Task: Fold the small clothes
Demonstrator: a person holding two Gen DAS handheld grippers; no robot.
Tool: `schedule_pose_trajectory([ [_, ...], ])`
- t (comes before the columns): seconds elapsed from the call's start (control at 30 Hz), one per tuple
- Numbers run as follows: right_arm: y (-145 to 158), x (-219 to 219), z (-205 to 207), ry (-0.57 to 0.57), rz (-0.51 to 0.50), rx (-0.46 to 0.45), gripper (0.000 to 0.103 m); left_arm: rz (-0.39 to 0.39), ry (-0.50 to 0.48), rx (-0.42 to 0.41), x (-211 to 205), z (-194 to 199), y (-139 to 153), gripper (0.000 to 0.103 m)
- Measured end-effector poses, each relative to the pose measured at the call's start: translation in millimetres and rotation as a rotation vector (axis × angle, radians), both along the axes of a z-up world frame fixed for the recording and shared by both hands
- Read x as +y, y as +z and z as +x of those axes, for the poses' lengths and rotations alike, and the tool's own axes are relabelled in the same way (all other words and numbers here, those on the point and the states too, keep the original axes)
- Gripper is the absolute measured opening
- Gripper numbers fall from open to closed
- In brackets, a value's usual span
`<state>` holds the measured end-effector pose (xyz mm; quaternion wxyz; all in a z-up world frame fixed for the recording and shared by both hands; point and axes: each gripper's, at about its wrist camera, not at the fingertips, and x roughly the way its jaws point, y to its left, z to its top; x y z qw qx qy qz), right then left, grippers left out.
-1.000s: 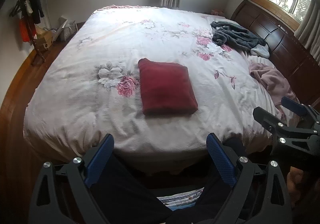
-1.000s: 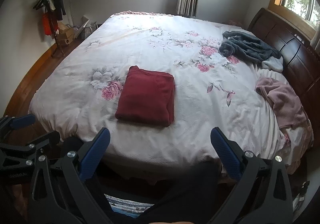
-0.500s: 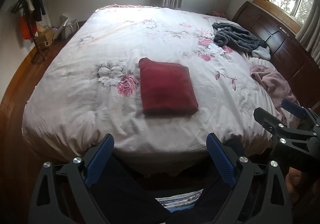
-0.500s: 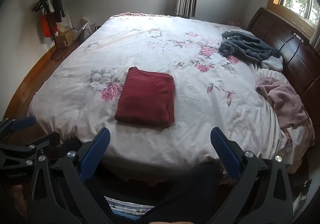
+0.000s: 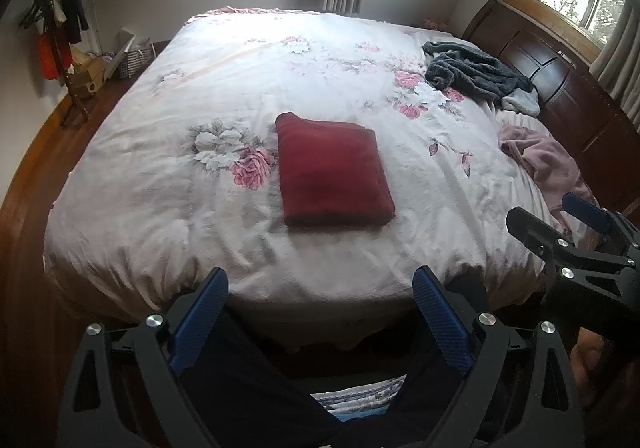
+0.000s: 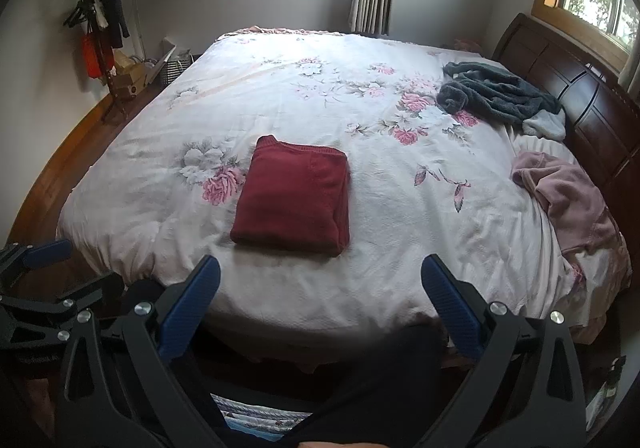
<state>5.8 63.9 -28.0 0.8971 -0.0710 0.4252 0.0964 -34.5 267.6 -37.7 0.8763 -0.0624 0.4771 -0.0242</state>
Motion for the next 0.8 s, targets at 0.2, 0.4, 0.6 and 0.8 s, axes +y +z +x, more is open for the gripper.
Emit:
schedule_pose_trajectory([
  [0.2,0.1,2.5,-2.3,-0.002,0.001,-0.002,0.100,-0.001,0.000,-0.001,0.3,0.0,0.1,0.094],
  [0.4,-0.4,2.4,-2.1,-0.002,0.000,-0.001,0.100,0.000,-0.002,0.000,0.4,-0.2,0.0,0.094],
  [0.6,0.1,2.8,-2.9,0.000,0.005,-0.001,0.100,-0.001,-0.006,-0.004,0.2,-2.5,-0.1,0.094],
  [0.8,2.1,4.8,-4.0,-0.001,0.006,-0.003,0.100,0.001,-0.009,-0.004,1.0,-1.9,-0.2,0.094],
])
